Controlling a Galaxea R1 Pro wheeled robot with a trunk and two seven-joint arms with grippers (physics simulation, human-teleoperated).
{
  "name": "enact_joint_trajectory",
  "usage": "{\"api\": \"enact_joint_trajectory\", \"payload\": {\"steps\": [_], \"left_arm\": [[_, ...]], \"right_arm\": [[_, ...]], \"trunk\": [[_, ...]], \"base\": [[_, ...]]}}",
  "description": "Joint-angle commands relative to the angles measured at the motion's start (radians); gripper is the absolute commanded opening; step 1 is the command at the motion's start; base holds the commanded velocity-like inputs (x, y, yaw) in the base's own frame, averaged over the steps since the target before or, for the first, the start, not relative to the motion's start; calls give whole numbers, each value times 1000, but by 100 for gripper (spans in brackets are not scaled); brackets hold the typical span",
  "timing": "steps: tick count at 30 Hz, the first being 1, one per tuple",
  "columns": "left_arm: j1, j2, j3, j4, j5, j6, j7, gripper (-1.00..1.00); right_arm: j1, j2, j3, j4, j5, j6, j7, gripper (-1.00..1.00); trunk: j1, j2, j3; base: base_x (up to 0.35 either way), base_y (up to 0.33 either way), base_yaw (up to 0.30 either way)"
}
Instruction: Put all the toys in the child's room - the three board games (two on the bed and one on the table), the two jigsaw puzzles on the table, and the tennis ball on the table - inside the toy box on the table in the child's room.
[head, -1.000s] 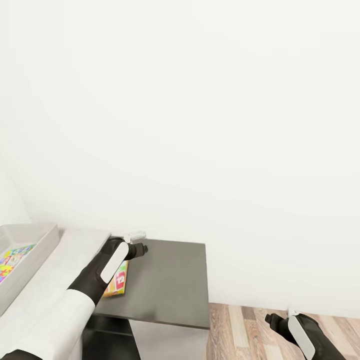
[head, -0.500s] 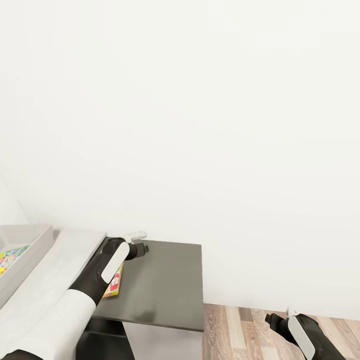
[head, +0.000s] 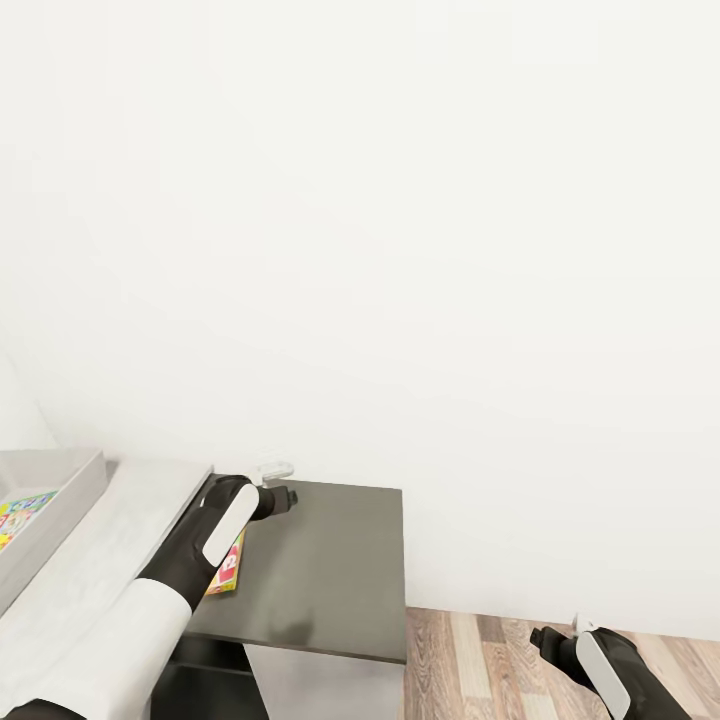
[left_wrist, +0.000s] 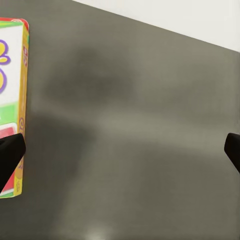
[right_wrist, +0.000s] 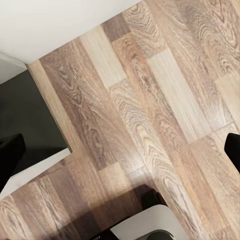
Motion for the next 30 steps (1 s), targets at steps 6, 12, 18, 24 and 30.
{"api": "enact_joint_trajectory", "payload": {"steps": [6, 12, 18, 24, 30], "left_arm": [[-1, 2, -4, -1, 10, 1, 10, 100], [-1, 5, -3, -1, 9, 1, 10, 100], [-2, 14, 1, 11, 7, -1, 16, 100], [-5, 45, 6, 25, -10, -8, 49, 100], [-8, 89, 12, 84, -41, -26, 80, 100]], "right_arm": [[-1, 0, 0, -2, -10, 3, -8, 100], [-1, 0, 0, -2, -11, 4, -8, 100], [-1, -1, -1, -2, -11, 2, -8, 100], [-1, -1, 0, -2, -10, 2, -8, 100], [-1, -1, -1, -2, -10, 1, -8, 100]], "trunk": [[1, -2, -2], [1, -2, -2], [1, -2, -2], [1, -2, -2], [1, -2, -2]], "base": [[0, 0, 0], [0, 0, 0], [0, 0, 0], [0, 0, 0], [0, 0, 0]]}}
